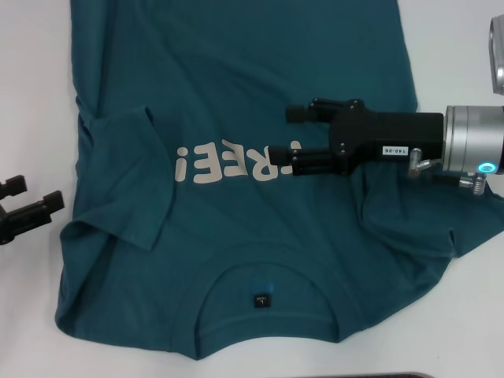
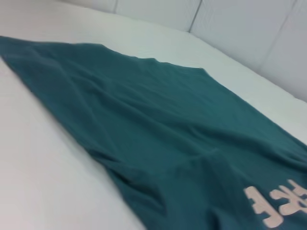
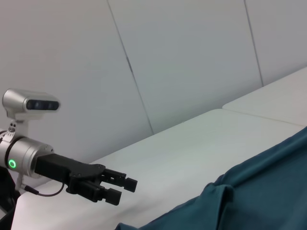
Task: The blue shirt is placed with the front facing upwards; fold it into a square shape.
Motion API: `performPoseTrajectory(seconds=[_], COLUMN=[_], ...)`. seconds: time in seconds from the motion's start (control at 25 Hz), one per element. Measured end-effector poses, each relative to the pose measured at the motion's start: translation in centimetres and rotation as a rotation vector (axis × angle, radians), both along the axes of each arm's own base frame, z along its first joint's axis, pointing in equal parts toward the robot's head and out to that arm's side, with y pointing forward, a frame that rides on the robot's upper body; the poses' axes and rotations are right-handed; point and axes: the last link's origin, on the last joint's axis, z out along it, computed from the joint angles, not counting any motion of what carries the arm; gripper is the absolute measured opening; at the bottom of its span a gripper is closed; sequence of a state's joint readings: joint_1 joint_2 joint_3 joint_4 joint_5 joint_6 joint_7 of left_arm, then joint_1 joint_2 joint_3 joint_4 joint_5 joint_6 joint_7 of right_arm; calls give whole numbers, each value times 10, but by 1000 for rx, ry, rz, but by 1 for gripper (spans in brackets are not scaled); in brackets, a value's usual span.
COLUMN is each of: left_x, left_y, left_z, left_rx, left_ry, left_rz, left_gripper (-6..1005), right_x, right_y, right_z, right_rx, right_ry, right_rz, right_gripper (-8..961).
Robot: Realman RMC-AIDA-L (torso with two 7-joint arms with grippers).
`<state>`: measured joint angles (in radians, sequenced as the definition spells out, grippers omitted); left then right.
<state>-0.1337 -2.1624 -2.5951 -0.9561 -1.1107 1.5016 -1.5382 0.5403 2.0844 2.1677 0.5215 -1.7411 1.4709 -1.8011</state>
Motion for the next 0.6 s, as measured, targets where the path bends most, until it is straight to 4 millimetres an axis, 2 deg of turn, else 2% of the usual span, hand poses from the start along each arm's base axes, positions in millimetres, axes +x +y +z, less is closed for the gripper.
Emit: performPoseTrajectory(seconds=[0.28,0.6], left_x=[-10,-12], left_y=[-13,-21], left_z=[-6,-14], left_rx=[29,14], left_ry=[36,39], left_rz=[-37,-57], left_gripper=[840,840], right_x=[3,6], right_y=[-1,-1], right_z=[1,3], right_rx=[1,11], right_ry=[-2,1], right_rz=[-13,-26], right_gripper=[902,902])
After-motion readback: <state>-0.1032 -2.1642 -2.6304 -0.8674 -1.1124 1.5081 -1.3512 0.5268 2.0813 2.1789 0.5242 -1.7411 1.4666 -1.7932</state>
